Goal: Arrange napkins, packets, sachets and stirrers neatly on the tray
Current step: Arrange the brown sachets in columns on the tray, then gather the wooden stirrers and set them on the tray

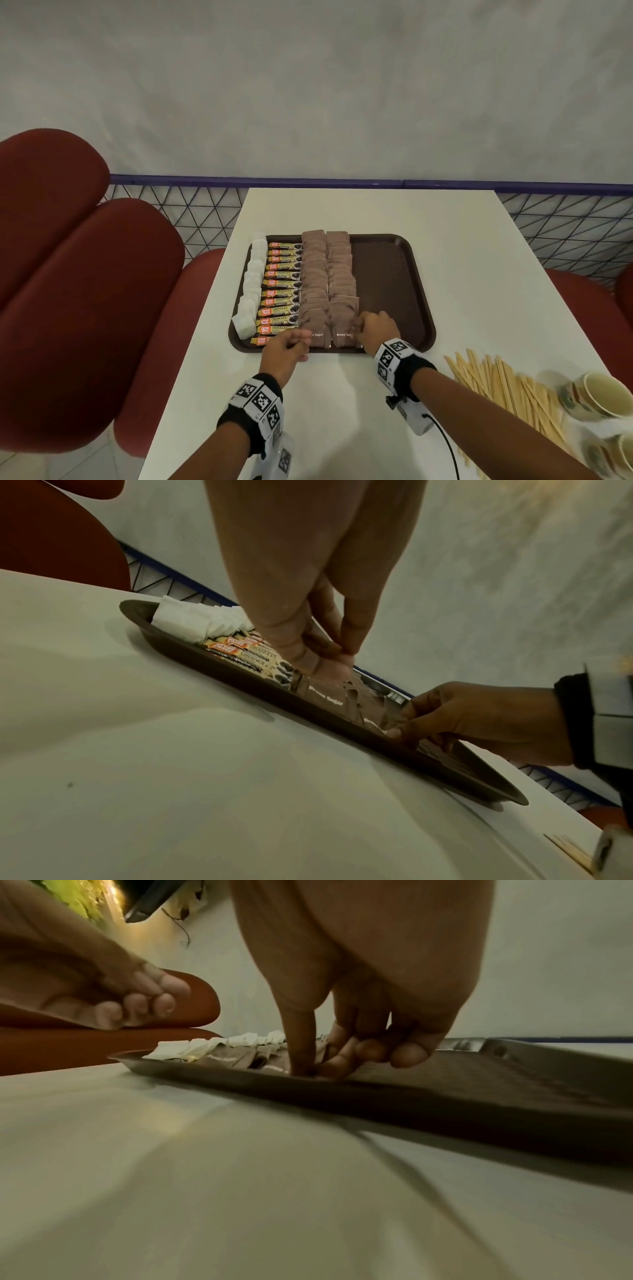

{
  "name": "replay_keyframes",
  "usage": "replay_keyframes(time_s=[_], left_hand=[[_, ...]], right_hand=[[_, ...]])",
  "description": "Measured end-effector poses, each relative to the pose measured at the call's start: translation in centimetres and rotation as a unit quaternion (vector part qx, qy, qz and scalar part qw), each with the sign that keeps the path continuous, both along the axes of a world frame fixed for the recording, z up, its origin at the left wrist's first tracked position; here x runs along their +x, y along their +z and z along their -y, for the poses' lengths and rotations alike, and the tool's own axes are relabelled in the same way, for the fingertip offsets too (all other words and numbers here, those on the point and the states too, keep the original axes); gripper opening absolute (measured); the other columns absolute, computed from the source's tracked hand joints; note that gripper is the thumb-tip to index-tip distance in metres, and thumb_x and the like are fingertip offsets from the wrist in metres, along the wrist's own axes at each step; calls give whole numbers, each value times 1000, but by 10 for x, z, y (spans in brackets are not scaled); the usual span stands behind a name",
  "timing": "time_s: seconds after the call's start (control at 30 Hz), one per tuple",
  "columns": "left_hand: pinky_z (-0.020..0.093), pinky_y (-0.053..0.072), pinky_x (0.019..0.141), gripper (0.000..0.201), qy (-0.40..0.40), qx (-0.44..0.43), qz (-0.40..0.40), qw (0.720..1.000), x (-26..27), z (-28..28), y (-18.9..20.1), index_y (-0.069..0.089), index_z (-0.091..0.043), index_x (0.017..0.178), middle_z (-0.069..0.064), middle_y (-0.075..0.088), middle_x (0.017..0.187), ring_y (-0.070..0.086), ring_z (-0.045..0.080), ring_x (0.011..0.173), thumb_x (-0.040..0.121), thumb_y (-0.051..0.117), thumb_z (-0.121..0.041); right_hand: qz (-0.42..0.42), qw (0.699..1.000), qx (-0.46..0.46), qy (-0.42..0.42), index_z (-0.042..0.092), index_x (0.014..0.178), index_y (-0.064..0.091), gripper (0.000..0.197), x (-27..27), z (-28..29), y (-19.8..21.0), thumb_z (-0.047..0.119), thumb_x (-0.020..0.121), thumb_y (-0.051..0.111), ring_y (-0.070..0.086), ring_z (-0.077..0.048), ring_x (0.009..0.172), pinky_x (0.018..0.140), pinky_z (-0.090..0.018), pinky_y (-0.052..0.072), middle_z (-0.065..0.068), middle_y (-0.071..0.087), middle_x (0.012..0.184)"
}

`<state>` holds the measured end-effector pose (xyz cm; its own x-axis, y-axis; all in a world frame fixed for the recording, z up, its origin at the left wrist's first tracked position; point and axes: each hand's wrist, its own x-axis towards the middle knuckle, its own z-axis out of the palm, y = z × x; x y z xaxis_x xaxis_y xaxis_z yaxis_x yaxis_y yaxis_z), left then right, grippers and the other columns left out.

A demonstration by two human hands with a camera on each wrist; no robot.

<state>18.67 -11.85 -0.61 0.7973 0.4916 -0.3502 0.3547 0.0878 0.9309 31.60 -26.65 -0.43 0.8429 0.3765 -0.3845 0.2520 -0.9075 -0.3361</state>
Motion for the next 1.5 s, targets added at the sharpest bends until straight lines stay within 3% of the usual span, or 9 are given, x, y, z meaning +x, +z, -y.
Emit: replay_keyframes(time_s=[0.13,0.37,0.6,0.7,0.9,1.0,1.1,1.27,1.5], left_hand=[[19,53,61,19,-39,-8,-3,999,-1,8,2,65,-14,90,7,64,81,58,14,72,88,56,3],[19,51,65,17,-158,-1,-33,987,6,39,0,65,-15,94,5,65,87,58,13,74,90,55,-2],[9,43,58,19,-285,30,-48,957,16,78,-3,62,-13,98,-2,61,83,54,8,72,92,49,1],[6,40,56,21,-311,58,-52,947,19,90,-7,64,-12,100,-2,61,83,53,5,72,92,49,2],[3,40,63,25,-360,140,-54,921,27,102,-15,67,-8,106,0,63,94,55,-17,63,88,53,4],[11,43,74,28,-372,152,-62,914,30,105,-17,65,-16,103,1,64,100,59,-3,79,87,53,3],[17,43,84,29,-378,160,-65,909,31,108,-17,65,-9,110,5,64,105,58,13,92,87,53,3],[12,42,84,31,-380,179,-71,905,28,110,-17,63,-7,115,10,64,114,56,13,93,87,53,3],[6,37,78,40,-386,196,-83,898,28,115,-14,54,-9,128,12,56,128,53,14,97,89,53,-1]], right_hand=[[44,996,71,-13,13,110,52,30,-2,10,-2,28,85,59,46,-26,111,89,-34,41,-9,58,113],[125,968,79,-204,15,130,40,59,-9,73,5,32,80,66,35,-28,125,102,-39,31,-9,40,133],[88,883,70,-457,7,138,29,92,-17,155,-4,37,66,78,20,-32,137,113,-45,17,-15,27,146],[38,864,37,-501,8,143,17,106,-27,177,-5,47,65,77,10,-32,142,116,-47,12,-17,16,152],[-46,874,-30,-484,9,147,-9,133,-41,197,-2,64,59,74,-6,-39,143,117,-52,1,-26,-7,153],[-95,871,-44,-480,12,146,-18,142,-43,198,-4,66,54,76,-11,-40,143,116,-53,0,-27,-15,152],[-84,894,-78,-434,12,145,-19,145,-50,192,-10,73,50,72,-5,-41,143,116,-52,0,-28,-10,152],[-8,930,-153,-335,7,146,-1,122,-70,183,-17,73,64,61,17,-37,139,116,-46,12,-21,13,151],[81,967,-125,-205,6,137,24,76,-82,172,-17,42,80,58,38,-27,122,104,-34,30,-10,38,133]])
